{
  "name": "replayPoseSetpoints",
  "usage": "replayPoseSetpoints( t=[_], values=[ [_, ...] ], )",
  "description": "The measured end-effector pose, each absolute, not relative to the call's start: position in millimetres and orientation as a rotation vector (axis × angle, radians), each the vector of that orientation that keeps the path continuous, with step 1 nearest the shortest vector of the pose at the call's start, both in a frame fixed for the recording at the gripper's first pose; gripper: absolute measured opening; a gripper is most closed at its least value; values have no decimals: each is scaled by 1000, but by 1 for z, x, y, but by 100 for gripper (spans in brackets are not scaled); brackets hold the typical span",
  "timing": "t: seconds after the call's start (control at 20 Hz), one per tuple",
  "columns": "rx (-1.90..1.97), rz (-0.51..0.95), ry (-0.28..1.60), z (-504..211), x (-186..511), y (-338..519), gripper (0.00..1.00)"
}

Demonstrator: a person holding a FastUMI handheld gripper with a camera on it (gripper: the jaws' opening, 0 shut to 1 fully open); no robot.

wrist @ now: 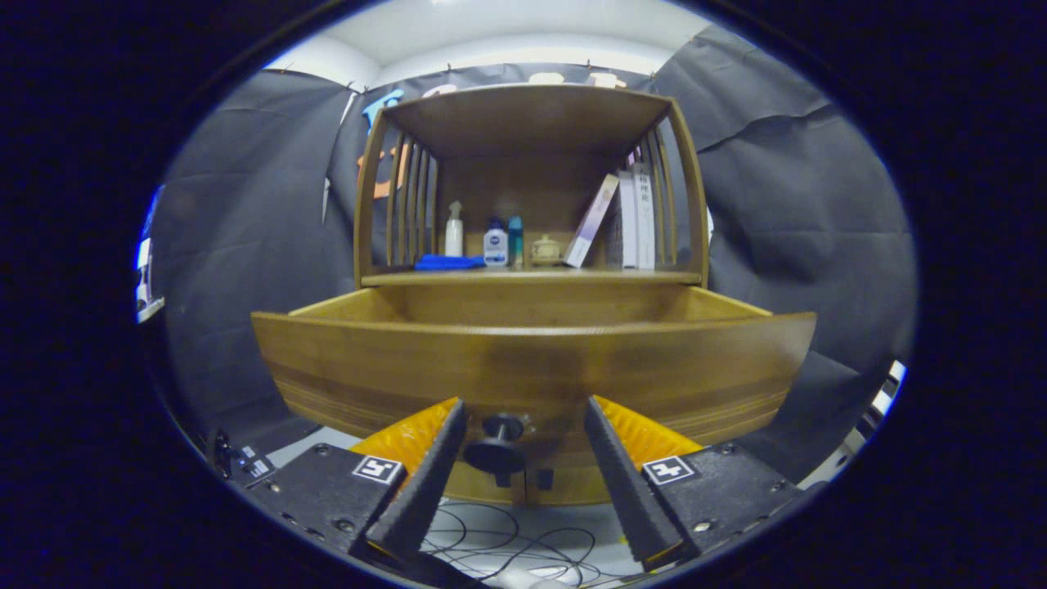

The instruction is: Pull open the drawer, take out the items inside it, and place them on the countertop above the cabinet.

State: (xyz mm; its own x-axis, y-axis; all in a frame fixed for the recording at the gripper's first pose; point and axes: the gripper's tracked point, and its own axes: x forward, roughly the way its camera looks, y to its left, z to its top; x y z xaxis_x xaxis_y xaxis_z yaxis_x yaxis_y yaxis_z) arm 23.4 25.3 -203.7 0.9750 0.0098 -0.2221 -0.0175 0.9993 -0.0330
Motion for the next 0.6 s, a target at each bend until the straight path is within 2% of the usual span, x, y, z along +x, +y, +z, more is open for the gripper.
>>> replayPoseSetpoints(
  t=[0.1,0.3,0.6],
  values=[
    [-11,27,163,-168,26,23,99],
    [-22,7,20,-88,39,6,99],
    [-24,19,-20,-12,80,4,99]
  ],
)
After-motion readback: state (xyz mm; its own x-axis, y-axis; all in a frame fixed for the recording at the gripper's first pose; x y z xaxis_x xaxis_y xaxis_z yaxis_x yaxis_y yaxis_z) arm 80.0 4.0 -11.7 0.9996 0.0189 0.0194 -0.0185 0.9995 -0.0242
